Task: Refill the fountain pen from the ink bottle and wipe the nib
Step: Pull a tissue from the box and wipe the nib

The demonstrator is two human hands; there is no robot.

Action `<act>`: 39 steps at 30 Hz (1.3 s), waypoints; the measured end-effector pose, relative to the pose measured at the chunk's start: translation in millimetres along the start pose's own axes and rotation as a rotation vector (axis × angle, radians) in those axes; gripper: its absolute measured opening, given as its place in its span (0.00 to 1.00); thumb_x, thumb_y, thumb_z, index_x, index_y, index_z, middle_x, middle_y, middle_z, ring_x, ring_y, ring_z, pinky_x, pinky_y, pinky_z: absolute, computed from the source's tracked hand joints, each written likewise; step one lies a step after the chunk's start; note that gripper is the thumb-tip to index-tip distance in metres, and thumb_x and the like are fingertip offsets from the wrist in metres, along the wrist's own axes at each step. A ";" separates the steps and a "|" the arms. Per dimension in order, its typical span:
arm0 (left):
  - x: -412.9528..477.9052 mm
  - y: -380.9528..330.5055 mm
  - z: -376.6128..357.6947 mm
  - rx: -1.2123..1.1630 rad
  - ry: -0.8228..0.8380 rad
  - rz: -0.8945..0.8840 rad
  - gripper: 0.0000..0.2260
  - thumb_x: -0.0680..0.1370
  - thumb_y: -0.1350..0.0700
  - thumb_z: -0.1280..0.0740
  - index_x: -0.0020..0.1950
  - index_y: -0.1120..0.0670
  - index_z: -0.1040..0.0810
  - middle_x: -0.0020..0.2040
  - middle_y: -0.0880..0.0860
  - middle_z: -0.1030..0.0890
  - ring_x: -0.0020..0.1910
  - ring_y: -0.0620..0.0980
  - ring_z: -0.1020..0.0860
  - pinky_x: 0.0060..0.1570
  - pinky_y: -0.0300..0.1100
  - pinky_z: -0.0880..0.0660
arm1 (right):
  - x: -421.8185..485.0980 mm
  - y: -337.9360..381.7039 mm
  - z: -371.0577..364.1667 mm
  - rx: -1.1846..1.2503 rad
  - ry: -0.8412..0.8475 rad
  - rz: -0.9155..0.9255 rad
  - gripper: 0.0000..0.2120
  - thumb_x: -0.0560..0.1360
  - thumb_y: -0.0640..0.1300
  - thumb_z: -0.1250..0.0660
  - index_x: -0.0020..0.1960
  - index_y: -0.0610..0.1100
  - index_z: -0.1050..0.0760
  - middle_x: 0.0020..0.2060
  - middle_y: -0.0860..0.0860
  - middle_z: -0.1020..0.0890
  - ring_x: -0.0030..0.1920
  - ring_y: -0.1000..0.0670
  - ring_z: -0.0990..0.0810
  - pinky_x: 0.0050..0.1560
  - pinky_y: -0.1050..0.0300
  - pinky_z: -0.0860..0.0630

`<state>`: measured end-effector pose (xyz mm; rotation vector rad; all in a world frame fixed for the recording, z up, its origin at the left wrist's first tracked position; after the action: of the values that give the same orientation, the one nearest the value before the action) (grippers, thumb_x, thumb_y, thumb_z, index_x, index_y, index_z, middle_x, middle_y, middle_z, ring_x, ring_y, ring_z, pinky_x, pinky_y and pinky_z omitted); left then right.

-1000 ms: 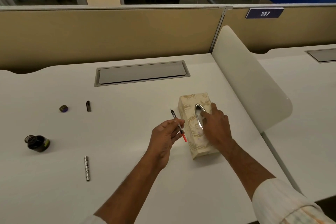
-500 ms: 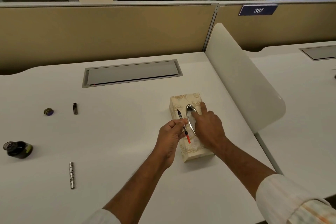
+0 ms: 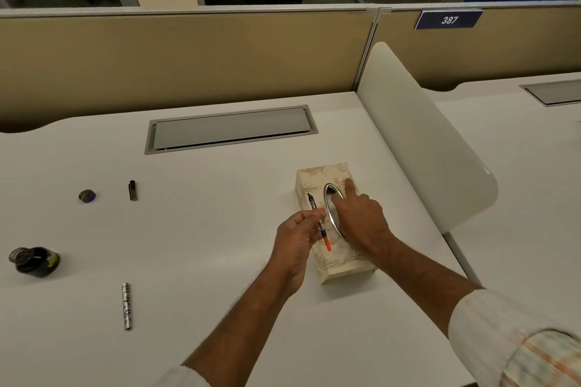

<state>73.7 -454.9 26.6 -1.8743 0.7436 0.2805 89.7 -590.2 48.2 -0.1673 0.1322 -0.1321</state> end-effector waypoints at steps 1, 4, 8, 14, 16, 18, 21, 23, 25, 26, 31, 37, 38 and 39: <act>0.0 0.2 -0.1 0.002 -0.001 0.000 0.12 0.80 0.54 0.30 0.59 0.59 0.16 0.60 0.57 0.15 0.60 0.56 0.17 0.60 0.45 0.20 | -0.5 0.2 -0.1 0.001 -0.002 0.000 0.22 0.81 0.47 0.38 0.73 0.44 0.33 0.77 0.35 0.38 0.52 0.37 0.18 0.51 0.47 0.20; 1.0 0.8 0.1 0.016 -0.012 0.000 0.12 0.80 0.53 0.30 0.58 0.58 0.16 0.59 0.56 0.14 0.59 0.56 0.17 0.62 0.47 0.21 | -0.8 -0.9 -2.6 -0.012 -0.041 -0.017 0.21 0.80 0.46 0.37 0.71 0.44 0.31 0.77 0.36 0.37 0.53 0.37 0.19 0.49 0.47 0.21; 1.5 1.7 -0.2 0.013 -0.004 -0.003 0.11 0.81 0.54 0.32 0.58 0.58 0.16 0.59 0.56 0.14 0.60 0.56 0.17 0.60 0.46 0.21 | -0.5 -0.2 -4.8 -0.031 -0.101 -0.033 0.17 0.72 0.44 0.26 0.59 0.41 0.20 0.68 0.36 0.25 0.60 0.35 0.21 0.47 0.43 0.19; 2.8 4.6 2.0 0.029 0.000 -0.007 0.12 0.80 0.53 0.31 0.59 0.58 0.16 0.60 0.55 0.14 0.61 0.56 0.18 0.66 0.50 0.23 | -14.4 9.5 8.0 0.168 -0.375 0.016 0.15 0.70 0.38 0.26 0.56 0.41 0.19 0.59 0.43 0.17 0.63 0.38 0.21 0.60 0.43 0.27; 3.4 4.6 2.5 0.046 -0.007 -0.010 0.12 0.80 0.52 0.31 0.58 0.58 0.16 0.58 0.55 0.14 0.60 0.56 0.17 0.67 0.51 0.23 | -23.7 6.7 7.9 0.233 -0.457 -0.008 0.12 0.68 0.36 0.25 0.51 0.41 0.18 0.51 0.44 0.14 0.56 0.41 0.19 0.57 0.44 0.26; 3.9 5.0 3.4 0.061 -0.016 -0.013 0.12 0.80 0.51 0.30 0.57 0.58 0.16 0.57 0.56 0.14 0.59 0.56 0.17 0.66 0.52 0.23 | -31.9 4.8 6.0 0.293 -0.518 -0.028 0.08 0.68 0.35 0.24 0.46 0.42 0.19 0.43 0.46 0.15 0.48 0.43 0.19 0.51 0.47 0.25; 4.0 5.8 3.8 0.055 -0.013 -0.018 0.12 0.80 0.52 0.30 0.57 0.58 0.16 0.58 0.56 0.14 0.60 0.57 0.17 0.67 0.52 0.23 | -40.5 3.4 8.3 0.416 -0.575 -0.062 0.07 0.70 0.35 0.25 0.46 0.42 0.19 0.39 0.46 0.16 0.43 0.43 0.18 0.44 0.49 0.22; 4.1 5.6 4.2 0.057 -0.013 -0.020 0.11 0.79 0.53 0.29 0.57 0.58 0.15 0.58 0.57 0.14 0.60 0.58 0.17 0.66 0.52 0.23 | -45.2 1.6 13.2 0.516 -0.610 -0.108 0.04 0.74 0.35 0.28 0.47 0.41 0.20 0.40 0.45 0.16 0.40 0.43 0.18 0.41 0.48 0.20; 3.8 4.7 3.8 0.057 -0.015 -0.020 0.10 0.80 0.53 0.30 0.56 0.58 0.15 0.58 0.56 0.14 0.59 0.57 0.17 0.64 0.49 0.22 | -49.8 1.1 18.2 0.620 -0.644 -0.154 0.07 0.78 0.40 0.36 0.50 0.39 0.20 0.41 0.44 0.15 0.40 0.43 0.18 0.40 0.48 0.18; 3.6 4.5 3.5 0.055 -0.018 -0.019 0.10 0.80 0.53 0.30 0.56 0.58 0.15 0.57 0.56 0.14 0.59 0.57 0.17 0.61 0.46 0.21 | -50.9 1.4 18.9 0.660 -0.651 -0.166 0.12 0.80 0.43 0.40 0.52 0.39 0.20 0.42 0.43 0.15 0.40 0.43 0.17 0.40 0.48 0.17; 4.0 5.2 2.7 0.037 -0.011 -0.009 0.10 0.80 0.53 0.30 0.55 0.58 0.15 0.57 0.56 0.13 0.58 0.57 0.16 0.61 0.47 0.21 | -50.2 -1.8 10.2 0.649 -0.580 -0.303 0.13 0.79 0.44 0.33 0.62 0.40 0.23 0.51 0.45 0.16 0.48 0.44 0.19 0.47 0.47 0.20; 4.2 4.6 3.2 0.055 -0.019 -0.004 0.11 0.80 0.53 0.30 0.56 0.58 0.15 0.58 0.56 0.14 0.59 0.57 0.17 0.65 0.51 0.22 | -51.8 -9.5 7.9 0.694 -0.575 -0.404 0.06 0.79 0.41 0.33 0.50 0.40 0.19 0.44 0.45 0.17 0.44 0.45 0.22 0.41 0.50 0.23; 3.9 4.4 2.8 0.053 -0.018 -0.002 0.11 0.80 0.53 0.30 0.57 0.58 0.16 0.59 0.56 0.14 0.59 0.57 0.17 0.65 0.50 0.22 | -53.5 -10.8 8.2 0.750 -0.592 -0.419 0.06 0.80 0.41 0.33 0.51 0.40 0.19 0.44 0.45 0.17 0.44 0.46 0.22 0.40 0.52 0.23; 3.3 4.0 2.2 0.050 -0.014 0.001 0.11 0.80 0.53 0.30 0.57 0.58 0.16 0.59 0.56 0.14 0.59 0.57 0.17 0.65 0.50 0.22 | -55.5 -12.1 8.5 0.813 -0.602 -0.443 0.07 0.80 0.43 0.34 0.52 0.40 0.20 0.44 0.45 0.16 0.44 0.47 0.22 0.40 0.55 0.24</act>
<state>74.1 -455.1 21.0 -1.8236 0.7350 0.2733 34.9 -592.8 65.3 0.5816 -0.5638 -0.5551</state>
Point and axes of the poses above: each hand's wrist, its own x-axis towards the middle knuckle, its own z-axis out of the back of the hand, y = z × x, the point moved 8 cm from there along x, towards the middle knuckle
